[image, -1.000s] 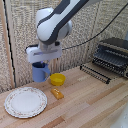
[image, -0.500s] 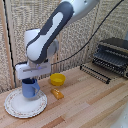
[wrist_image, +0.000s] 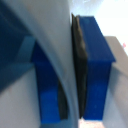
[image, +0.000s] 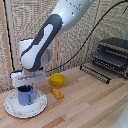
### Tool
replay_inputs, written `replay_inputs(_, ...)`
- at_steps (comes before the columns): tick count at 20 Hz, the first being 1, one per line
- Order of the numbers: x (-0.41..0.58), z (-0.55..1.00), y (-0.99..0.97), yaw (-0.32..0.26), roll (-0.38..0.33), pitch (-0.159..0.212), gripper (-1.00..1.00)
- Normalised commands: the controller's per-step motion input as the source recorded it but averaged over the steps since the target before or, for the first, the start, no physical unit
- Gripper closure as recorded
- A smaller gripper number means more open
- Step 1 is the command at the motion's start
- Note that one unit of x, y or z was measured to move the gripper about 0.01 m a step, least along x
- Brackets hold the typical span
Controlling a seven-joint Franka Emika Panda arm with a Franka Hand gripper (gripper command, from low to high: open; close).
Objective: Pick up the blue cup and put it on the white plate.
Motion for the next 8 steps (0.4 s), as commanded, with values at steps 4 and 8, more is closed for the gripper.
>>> replay_inputs(4, 0.031, 0.49, -0.12, 0.038, 0.001, 0.091, -1.0)
replay_inputs(8, 0.019, 0.64, -0.16, 0.056, 0.008, 0.061, -1.0)
